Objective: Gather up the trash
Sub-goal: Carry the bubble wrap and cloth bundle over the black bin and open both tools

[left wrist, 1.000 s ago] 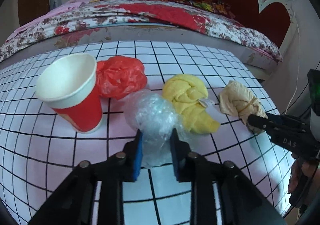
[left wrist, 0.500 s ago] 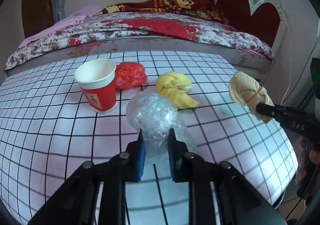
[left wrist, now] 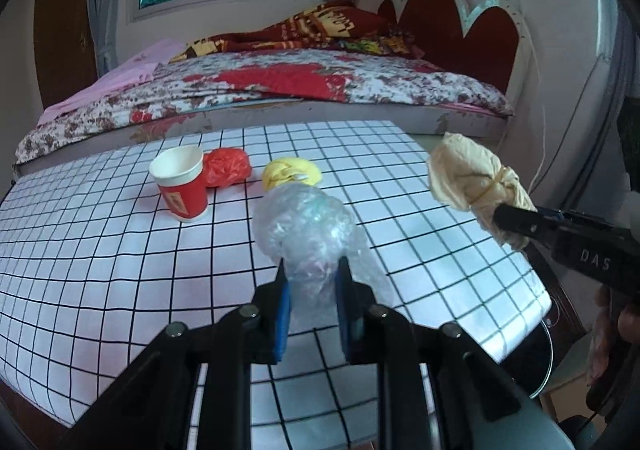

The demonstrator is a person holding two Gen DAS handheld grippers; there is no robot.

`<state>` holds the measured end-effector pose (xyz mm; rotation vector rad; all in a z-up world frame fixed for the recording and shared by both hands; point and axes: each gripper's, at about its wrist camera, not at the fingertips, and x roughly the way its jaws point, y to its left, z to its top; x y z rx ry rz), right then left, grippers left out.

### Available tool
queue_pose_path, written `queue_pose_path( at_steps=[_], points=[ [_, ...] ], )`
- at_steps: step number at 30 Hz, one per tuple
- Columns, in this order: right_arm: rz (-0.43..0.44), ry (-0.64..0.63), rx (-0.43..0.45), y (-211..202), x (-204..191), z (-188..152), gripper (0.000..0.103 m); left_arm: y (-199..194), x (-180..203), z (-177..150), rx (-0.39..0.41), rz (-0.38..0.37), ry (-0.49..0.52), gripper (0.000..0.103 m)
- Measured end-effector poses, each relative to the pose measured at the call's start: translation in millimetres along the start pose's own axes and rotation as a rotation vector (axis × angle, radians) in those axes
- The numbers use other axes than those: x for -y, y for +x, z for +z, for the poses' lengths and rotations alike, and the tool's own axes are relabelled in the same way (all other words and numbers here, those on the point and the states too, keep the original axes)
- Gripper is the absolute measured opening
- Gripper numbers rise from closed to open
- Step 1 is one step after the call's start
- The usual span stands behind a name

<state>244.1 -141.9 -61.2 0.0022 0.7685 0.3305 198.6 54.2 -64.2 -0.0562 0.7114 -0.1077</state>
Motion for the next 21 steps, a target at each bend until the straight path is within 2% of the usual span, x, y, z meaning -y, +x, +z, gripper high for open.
queue_pose_path(
  at_steps=[9,21],
  points=[
    [-0.007,0.022,0.042,-47,7,-16,0.026,-32,31,-8,0.026,-0.047,0.050,0.020],
    [-0.049,0.079,0.082,-100,35,-42,0.026,-55,83,-19,0.045,-0.117,0.135,0.020]
  ],
)
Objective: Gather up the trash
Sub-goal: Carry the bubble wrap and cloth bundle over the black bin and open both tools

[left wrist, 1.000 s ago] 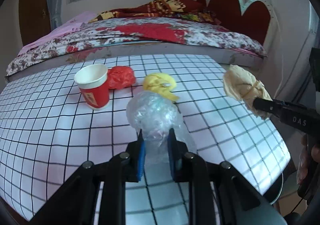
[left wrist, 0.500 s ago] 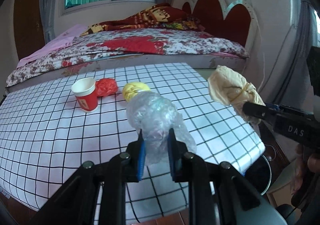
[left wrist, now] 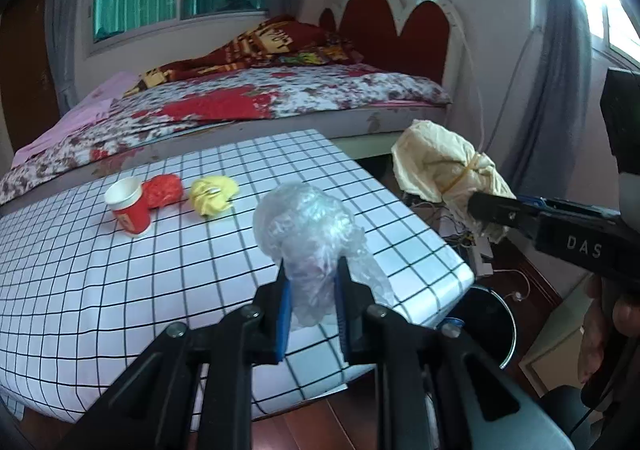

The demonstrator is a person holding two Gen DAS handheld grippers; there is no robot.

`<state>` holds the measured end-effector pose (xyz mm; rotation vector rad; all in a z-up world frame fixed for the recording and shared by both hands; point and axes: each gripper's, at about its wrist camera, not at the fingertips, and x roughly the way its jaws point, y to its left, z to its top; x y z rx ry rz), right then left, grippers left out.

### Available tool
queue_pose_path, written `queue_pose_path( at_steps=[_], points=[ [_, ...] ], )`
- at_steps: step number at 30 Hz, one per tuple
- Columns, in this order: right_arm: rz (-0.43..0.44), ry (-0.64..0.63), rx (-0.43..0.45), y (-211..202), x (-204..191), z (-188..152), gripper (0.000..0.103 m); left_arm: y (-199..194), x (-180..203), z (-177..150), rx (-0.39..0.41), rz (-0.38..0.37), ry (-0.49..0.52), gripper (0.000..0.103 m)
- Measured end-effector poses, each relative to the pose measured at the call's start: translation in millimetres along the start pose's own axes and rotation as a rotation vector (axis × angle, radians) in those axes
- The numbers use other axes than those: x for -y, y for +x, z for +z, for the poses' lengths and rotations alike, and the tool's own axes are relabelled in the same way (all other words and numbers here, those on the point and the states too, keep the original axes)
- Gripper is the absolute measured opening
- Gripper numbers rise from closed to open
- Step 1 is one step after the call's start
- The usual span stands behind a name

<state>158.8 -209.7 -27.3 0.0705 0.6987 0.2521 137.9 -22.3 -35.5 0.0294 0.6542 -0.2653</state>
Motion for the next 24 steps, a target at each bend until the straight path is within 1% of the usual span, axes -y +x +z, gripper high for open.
queue_pose_path(
  at_steps=[6,14,24],
  points=[
    [-0.027,0.032,0.006,-16,19,-15,0.026,1,27,-3,-0.003,-0.037,0.037,0.020],
    [-0.078,0.084,0.005,-37,58,-34,0.026,6,70,-3,-0.012,-0.106,0.094,0.019],
    [-0.158,0.125,-0.032,-51,105,-63,0.026,26,129,-12,-0.054,-0.199,0.169,0.019]
  ],
)
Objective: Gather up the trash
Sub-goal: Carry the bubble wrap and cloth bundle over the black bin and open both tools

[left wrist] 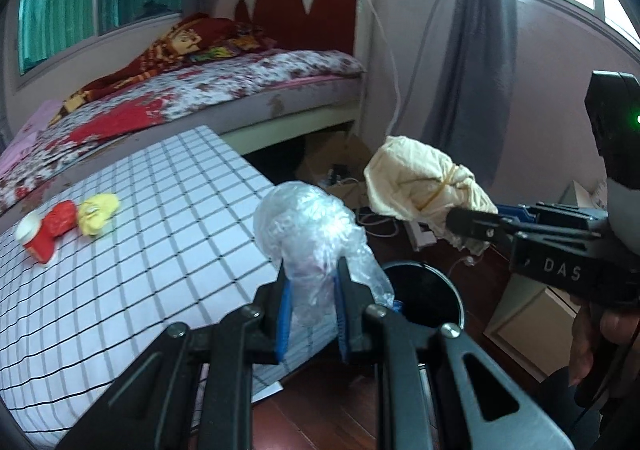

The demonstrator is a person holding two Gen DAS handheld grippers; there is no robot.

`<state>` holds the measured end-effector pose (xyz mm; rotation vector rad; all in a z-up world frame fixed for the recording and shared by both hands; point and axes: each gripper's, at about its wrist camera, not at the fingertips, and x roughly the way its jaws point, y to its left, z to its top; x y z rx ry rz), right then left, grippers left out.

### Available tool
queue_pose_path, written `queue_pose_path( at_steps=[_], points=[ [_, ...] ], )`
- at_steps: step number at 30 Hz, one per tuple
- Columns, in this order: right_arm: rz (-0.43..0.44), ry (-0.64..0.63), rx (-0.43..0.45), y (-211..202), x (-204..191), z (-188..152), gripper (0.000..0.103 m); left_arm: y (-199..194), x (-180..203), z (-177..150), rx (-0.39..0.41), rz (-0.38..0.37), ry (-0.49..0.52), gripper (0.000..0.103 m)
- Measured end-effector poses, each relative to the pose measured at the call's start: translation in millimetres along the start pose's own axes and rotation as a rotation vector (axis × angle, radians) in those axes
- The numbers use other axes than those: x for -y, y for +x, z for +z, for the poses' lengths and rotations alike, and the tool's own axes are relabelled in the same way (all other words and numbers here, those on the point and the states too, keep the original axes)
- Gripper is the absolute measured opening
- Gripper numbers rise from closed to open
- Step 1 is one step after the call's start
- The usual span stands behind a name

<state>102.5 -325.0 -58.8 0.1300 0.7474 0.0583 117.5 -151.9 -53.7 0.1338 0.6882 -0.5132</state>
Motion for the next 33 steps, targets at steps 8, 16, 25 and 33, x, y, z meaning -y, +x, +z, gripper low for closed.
queue_pose_path(
  at_steps=[8,16,25,33],
  points=[
    [-0.068,0.047,-0.044,-2,48,-24,0.026,30,49,-3,-0.050,-0.088,0.062,0.019],
    [-0.114,0.075,-0.101,1,88,-49,0.026,59,88,-11,-0.108,-0.151,0.105,0.019],
    [-0.136,0.094,-0.192,23,125,-76,0.026,98,109,-28,-0.200,-0.193,0.128,0.019],
    [-0.129,0.106,-0.299,60,148,-96,0.026,141,112,-47,-0.296,-0.222,0.103,0.019]
  ],
)
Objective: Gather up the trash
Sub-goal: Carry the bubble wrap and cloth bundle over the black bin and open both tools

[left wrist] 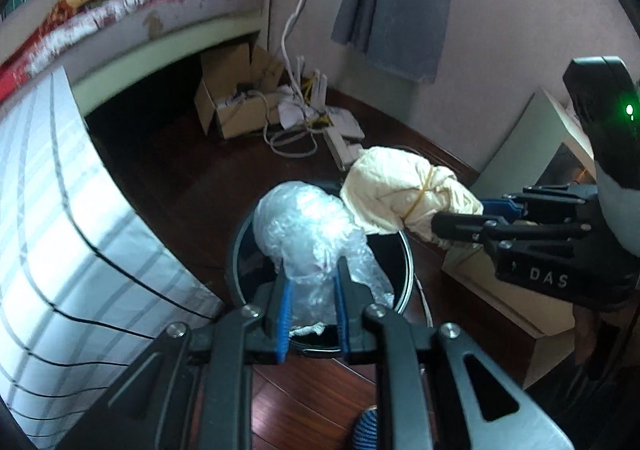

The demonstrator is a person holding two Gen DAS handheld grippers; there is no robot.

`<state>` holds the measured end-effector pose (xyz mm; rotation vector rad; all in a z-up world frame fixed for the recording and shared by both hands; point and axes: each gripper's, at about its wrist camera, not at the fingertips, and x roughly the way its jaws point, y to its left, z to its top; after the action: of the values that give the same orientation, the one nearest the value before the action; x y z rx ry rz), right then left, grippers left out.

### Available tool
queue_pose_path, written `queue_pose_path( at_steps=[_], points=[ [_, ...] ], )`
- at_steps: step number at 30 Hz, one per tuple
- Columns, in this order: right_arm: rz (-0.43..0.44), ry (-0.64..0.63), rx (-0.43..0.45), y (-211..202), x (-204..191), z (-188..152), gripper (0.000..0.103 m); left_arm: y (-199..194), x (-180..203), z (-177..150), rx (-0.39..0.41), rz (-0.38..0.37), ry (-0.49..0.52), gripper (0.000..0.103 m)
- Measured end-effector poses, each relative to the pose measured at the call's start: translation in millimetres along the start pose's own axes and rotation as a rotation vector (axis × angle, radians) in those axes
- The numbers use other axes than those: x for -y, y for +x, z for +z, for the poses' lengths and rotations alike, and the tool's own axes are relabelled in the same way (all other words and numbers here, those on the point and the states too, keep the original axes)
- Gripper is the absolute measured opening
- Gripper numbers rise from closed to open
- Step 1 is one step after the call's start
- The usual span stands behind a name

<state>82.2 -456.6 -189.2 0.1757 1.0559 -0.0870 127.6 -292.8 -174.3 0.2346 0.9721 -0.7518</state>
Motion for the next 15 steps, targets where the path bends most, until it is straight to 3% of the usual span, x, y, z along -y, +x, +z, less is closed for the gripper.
queue_pose_path(
  at_steps=[12,13,14,15],
  points=[
    [-0.001,-0.017,-0.128,61,10,-3,0.026,52,-7,-13,-0.106,-0.028,-0.041,0.022],
    [0.006,-0.022,-0.140,65,10,-2,0.026,55,-8,-13,-0.107,-0.023,-0.042,0.027],
    [0.002,-0.036,-0.152,69,8,-1,0.027,57,-7,-15,-0.104,-0.005,-0.041,0.039],
    [-0.017,-0.044,-0.159,71,7,-1,0.037,59,-8,-15,-0.106,0.044,-0.041,0.053]
  ],
)
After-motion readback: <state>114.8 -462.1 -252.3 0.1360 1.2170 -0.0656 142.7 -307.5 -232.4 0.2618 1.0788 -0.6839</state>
